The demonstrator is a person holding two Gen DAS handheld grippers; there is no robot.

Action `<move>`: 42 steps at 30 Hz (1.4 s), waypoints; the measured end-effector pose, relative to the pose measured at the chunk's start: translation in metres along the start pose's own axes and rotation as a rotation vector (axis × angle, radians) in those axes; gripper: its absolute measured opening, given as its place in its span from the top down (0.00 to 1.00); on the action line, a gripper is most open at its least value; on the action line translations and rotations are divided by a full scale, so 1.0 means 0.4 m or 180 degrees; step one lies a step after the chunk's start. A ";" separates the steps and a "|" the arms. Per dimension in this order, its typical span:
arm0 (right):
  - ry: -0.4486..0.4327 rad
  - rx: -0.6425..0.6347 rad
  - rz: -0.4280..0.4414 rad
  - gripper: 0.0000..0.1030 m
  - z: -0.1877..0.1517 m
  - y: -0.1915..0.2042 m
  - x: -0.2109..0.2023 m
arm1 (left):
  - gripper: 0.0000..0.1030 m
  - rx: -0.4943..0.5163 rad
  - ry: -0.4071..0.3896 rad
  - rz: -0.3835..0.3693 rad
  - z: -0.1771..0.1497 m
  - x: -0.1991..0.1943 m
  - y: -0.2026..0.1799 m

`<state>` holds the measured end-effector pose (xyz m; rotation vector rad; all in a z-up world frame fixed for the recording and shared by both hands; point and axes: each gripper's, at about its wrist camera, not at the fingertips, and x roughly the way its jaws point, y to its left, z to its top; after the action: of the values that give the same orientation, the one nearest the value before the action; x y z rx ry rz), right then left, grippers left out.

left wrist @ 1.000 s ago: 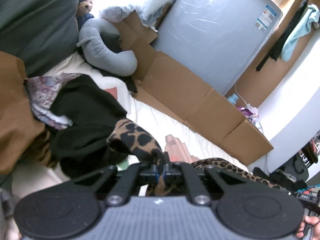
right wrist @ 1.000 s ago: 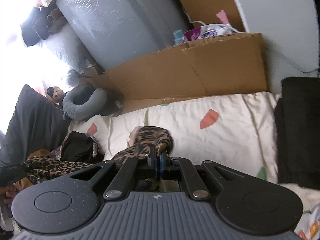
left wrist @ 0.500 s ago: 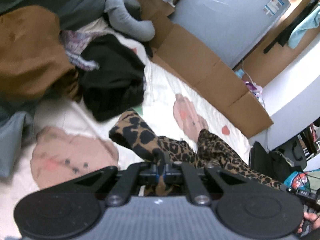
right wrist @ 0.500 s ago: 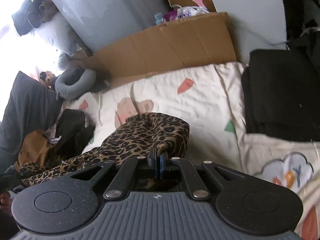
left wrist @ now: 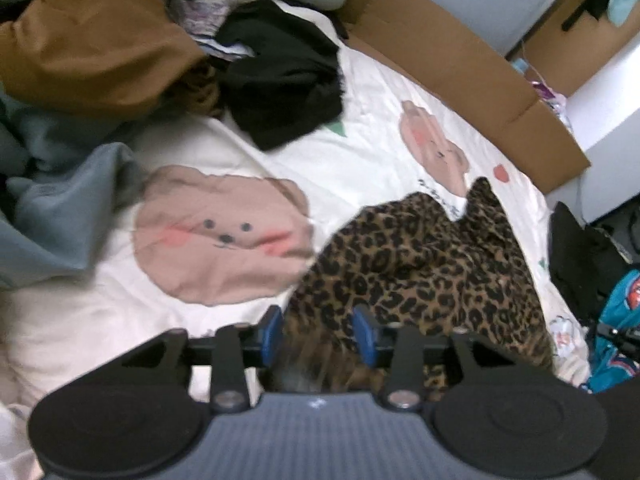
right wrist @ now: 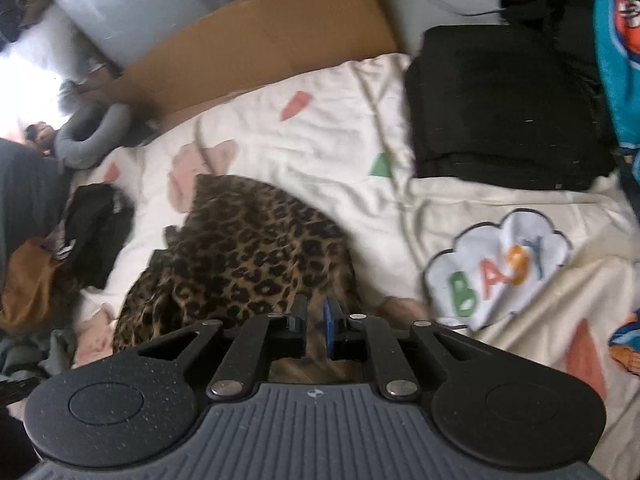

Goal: Fold clothes

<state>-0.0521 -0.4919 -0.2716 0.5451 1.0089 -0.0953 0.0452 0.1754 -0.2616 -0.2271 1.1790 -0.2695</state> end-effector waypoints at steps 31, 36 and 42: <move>-0.0104 -0.0875 0.0166 0.50 0.234 0.140 0.282 | 0.46 0.1094 -0.0060 -0.0125 0.329 0.366 -0.176; -0.0059 -0.1098 0.0205 0.50 0.277 0.167 0.334 | 0.46 0.1312 0.0060 -0.0177 0.345 0.411 -0.211; -0.0021 -0.1301 0.0221 0.50 0.332 0.193 0.388 | 0.45 0.1481 0.0157 -0.0298 0.351 0.450 -0.238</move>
<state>0.1597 -0.4620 -0.3147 0.2052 0.9691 0.1685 0.2315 0.0318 -0.3379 0.1332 1.1230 -0.6240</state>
